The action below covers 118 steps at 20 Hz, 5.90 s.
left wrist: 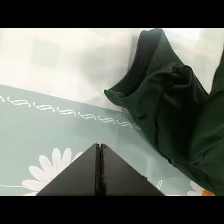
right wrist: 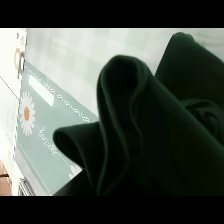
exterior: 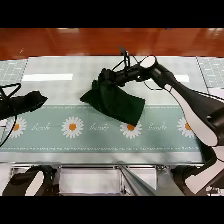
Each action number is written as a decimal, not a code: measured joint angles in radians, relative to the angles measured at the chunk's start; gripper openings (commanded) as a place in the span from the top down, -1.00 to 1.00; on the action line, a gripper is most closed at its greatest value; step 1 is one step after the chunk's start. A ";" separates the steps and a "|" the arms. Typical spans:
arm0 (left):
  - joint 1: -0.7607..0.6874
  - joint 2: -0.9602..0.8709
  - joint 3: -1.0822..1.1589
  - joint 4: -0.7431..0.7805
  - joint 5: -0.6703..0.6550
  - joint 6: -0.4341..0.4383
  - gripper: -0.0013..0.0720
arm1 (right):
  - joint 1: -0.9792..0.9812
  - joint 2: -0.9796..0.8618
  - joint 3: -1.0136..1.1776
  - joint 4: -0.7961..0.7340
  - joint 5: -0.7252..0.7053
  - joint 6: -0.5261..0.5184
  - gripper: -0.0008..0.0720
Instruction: Fold the shirts.
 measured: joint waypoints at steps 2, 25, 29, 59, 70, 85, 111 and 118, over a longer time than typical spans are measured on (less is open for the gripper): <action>-0.016 -0.024 -0.001 -0.004 0.000 0.000 0.91 | 0.016 -0.025 0.002 0.058 -0.006 -0.024 -0.16; -0.027 0.081 0.008 -0.129 -0.061 0.034 0.91 | -0.699 0.805 -0.837 -0.489 0.193 0.090 -0.17; -0.163 0.075 -0.072 -0.131 0.019 0.022 0.91 | -0.603 0.645 -0.951 -0.264 0.072 0.005 -0.17; -0.231 0.047 -0.107 -0.150 0.104 0.014 0.91 | -0.401 0.293 0.358 -0.685 0.560 0.212 0.90; -0.231 0.047 -0.107 -0.175 0.090 0.018 0.91 | -1.023 0.409 0.443 -0.576 0.731 0.265 0.90; -0.230 0.004 -0.107 -0.175 0.348 0.024 0.91 | -1.661 0.773 -0.095 -0.895 0.837 0.280 0.90; -0.218 -0.485 0.616 -0.006 0.075 0.137 0.92 | -0.538 0.620 -0.138 -0.822 0.099 0.254 0.90; -0.370 -0.552 0.389 0.477 0.151 -0.182 0.91 | -0.239 0.376 -0.195 -1.218 0.087 0.454 0.90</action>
